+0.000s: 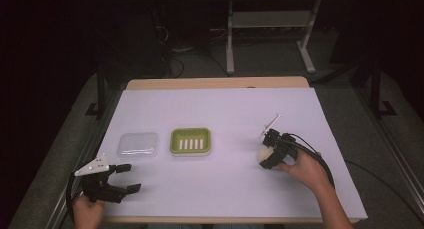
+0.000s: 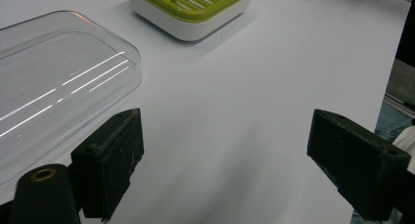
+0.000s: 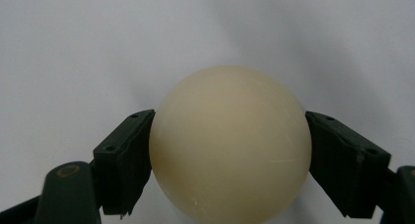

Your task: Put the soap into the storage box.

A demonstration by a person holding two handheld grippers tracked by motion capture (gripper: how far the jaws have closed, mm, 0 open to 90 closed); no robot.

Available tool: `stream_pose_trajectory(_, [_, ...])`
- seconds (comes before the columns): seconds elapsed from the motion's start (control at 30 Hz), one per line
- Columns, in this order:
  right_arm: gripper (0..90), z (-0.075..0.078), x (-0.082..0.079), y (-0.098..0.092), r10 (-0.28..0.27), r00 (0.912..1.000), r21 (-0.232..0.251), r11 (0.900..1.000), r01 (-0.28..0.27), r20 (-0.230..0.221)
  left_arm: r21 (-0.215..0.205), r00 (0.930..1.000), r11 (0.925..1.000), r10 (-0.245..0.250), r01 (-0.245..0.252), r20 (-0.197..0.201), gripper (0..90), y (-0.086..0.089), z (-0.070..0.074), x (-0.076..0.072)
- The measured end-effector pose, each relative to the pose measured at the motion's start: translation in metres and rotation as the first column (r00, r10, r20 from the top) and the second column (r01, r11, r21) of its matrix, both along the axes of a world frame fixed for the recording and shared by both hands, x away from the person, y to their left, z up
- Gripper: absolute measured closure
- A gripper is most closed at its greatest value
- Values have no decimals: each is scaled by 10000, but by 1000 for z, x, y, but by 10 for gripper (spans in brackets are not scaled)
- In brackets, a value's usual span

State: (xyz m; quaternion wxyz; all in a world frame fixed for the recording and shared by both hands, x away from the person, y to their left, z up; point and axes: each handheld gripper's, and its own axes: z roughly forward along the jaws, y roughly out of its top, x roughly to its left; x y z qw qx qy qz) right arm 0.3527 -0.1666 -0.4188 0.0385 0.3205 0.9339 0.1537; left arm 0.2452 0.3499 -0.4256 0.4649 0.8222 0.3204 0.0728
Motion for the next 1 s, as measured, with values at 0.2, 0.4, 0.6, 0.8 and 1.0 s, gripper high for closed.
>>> stream_pose_trajectory(0.2, [231, 0, -1, 1, 46, 10000, -92, 9999, -46, 20, 22, 10000, 10000, -7, 7, -21, 128, 0, 0, 0])
stream_pose_trajectory(0.4, [234, -1, -2, 4, 150, 9998, -409, 9991, -145, 132, 20, 10000, 10000, 18, -18, 6, 129, 0, 0, 0])
stream_pose_trajectory(0.6, [237, 0, -2, 5, 126, 9998, -524, 9986, -120, 121, -1, 10000, 10000, 26, -26, 7, 129, 0, 0, 0])
stream_pose_trajectory(0.8, [241, 0, -2, 6, 168, 9998, -516, 9985, -162, 109, 10, 10000, 10000, 40, -40, -9, 129, 0, 1, -1])
stream_pose_trajectory(1.0, [243, 1, 0, 3, 78, 9998, -512, 9987, -70, 157, -31, 9999, 9999, 103, -103, 7, 128, 0, 1, -1])
